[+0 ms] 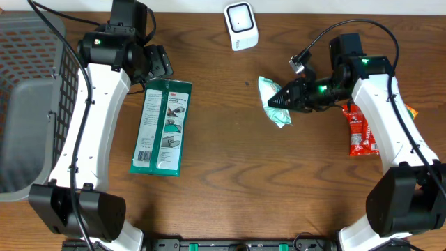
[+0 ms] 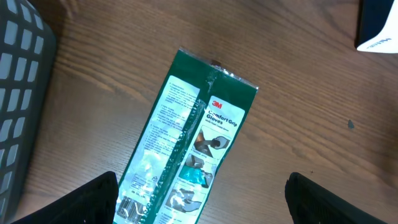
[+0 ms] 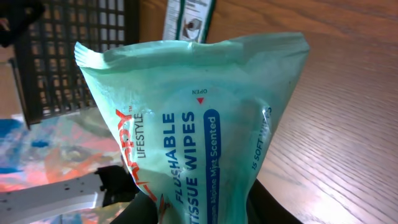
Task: Scan the item barcode
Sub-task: 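Raise the wipes pack up to the white scanner with the right gripper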
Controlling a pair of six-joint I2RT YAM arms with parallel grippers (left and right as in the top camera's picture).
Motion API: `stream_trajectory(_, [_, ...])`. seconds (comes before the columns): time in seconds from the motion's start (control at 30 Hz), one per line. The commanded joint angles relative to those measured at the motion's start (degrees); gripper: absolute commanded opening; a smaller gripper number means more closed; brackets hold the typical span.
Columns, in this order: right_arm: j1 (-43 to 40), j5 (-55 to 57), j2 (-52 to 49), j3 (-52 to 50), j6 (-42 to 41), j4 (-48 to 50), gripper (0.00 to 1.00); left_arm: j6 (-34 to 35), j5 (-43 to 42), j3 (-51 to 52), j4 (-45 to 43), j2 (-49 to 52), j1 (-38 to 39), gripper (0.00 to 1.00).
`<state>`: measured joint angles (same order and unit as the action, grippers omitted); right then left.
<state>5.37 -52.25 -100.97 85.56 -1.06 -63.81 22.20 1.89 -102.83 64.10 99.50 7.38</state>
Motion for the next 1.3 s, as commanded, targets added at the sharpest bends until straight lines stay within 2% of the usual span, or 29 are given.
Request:
stream_trajectory(0.0, [0.02, -4.39, 0.68, 2.23, -2.51, 1.05, 0.01, -0.74, 0.72, -0.24, 0.13, -0.55, -0.2, 0.86])
stream_trajectory(0.13, [1.07, -0.46, 0.68, 6.8, -6.45, 1.29, 0.01, -0.74, 0.72, -0.24, 0.13, -0.55, -0.2, 0.86])
stream_trajectory(0.37, [7.37, 16.37, 0.68, 19.82, -14.91, 3.34, 0.01, -0.76, 0.72, -0.24, 0.13, -0.55, -0.2, 0.86])
stream_trajectory(0.5, [10.67, 21.59, -0.09, 26.38, -19.23, 6.67, 0.01, -0.74, 0.72, -0.24, 0.13, -0.55, -0.2, 0.86])
stream_trajectory(0.77, [12.41, 22.01, -14.38, 53.81, -23.45, 2.86, 0.01, -0.76, 0.72, -0.24, 0.13, -0.55, -0.2, 0.86])
stream_trajectory(0.83, [12.41, 22.03, -18.51, 58.1, -24.26, 3.74, 0.01, -0.74, 0.72, -0.24, 0.13, -0.55, -0.2, 0.86])
stream_trajectory(1.27, [12.74, 36.57, -38.27, 60.02, -25.0, 27.43, 0.01, -0.74, 0.72, -0.24, 0.13, -0.55, -0.2, 0.86])
